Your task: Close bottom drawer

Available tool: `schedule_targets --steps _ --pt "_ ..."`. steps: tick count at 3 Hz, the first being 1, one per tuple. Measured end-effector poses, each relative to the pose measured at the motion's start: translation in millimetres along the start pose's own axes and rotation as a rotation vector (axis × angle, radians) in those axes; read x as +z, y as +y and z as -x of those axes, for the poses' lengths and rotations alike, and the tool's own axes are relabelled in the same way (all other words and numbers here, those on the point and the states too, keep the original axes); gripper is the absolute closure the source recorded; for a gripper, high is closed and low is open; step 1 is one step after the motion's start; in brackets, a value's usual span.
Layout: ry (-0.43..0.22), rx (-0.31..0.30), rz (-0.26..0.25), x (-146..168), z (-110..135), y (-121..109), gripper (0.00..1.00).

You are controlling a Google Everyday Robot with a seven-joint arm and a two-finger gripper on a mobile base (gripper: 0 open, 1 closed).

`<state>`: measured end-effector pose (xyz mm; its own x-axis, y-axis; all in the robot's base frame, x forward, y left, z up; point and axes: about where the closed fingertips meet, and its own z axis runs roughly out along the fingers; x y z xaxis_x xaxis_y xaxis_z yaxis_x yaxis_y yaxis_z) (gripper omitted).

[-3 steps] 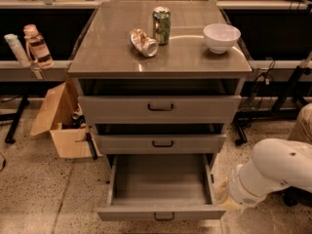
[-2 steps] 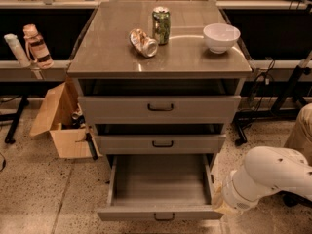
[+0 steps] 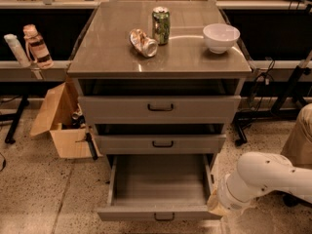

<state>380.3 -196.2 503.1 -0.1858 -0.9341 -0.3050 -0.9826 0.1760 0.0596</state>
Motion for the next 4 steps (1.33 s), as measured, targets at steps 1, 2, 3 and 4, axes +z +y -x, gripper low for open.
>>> schedule_targets --steps 1,2,3,4 --pt "-0.057 -0.039 0.072 42.0 3.6 -15.7 1.00" --pt "-0.054 -0.028 0.071 48.0 3.3 -9.9 1.00" --pt "-0.062 0.007 0.066 64.3 -0.8 -7.3 1.00" --pt "-0.066 0.046 0.075 97.6 -15.9 -10.0 1.00"
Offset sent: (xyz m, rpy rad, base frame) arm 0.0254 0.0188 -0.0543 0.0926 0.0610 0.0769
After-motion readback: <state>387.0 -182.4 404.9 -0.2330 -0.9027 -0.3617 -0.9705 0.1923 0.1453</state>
